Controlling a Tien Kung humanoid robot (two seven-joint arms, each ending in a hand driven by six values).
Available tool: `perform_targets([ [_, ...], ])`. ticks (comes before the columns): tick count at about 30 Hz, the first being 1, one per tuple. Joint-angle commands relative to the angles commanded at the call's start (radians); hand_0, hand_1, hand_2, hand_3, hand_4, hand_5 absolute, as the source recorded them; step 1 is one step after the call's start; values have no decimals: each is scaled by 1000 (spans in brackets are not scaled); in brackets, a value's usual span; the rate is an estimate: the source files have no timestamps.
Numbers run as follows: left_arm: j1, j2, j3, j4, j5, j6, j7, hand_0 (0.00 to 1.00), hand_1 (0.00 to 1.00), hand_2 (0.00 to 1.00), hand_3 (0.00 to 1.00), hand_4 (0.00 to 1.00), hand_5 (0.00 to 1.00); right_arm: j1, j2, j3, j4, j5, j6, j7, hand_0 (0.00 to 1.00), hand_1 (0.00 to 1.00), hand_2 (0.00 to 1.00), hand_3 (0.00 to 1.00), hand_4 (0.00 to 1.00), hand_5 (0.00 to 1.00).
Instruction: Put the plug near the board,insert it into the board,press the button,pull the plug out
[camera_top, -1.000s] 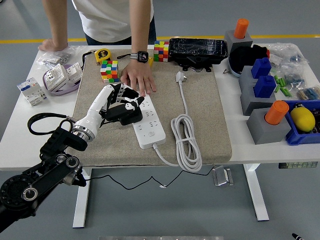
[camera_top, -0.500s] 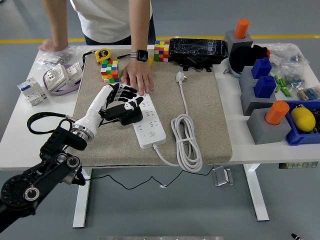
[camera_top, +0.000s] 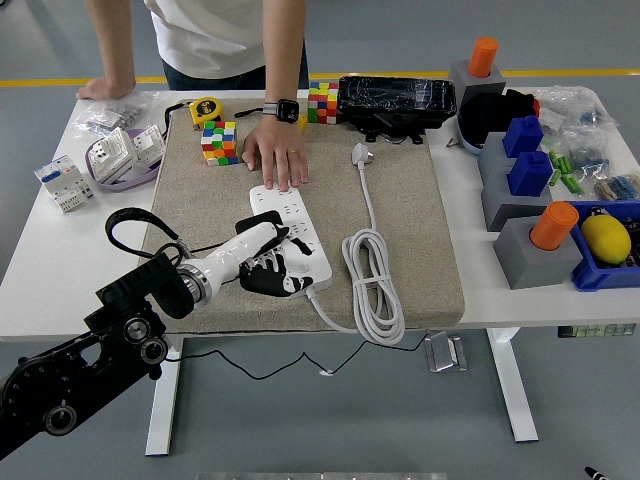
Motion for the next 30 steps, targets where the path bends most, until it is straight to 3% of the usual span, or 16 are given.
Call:
perform_targets([
  [4, -8, -5, 18, 4, 11, -31, 47, 65, 75, 146, 889, 774, 2, -1, -1, -1, 0, 0, 0, 0, 595, 633, 624, 550, 939, 475],
  [30, -11, -6, 53, 42, 9, -75, 83, 65, 75, 148, 847, 781, 2, -1, -2, -1, 1, 0, 0, 1, 594, 633, 624, 550, 939, 476],
])
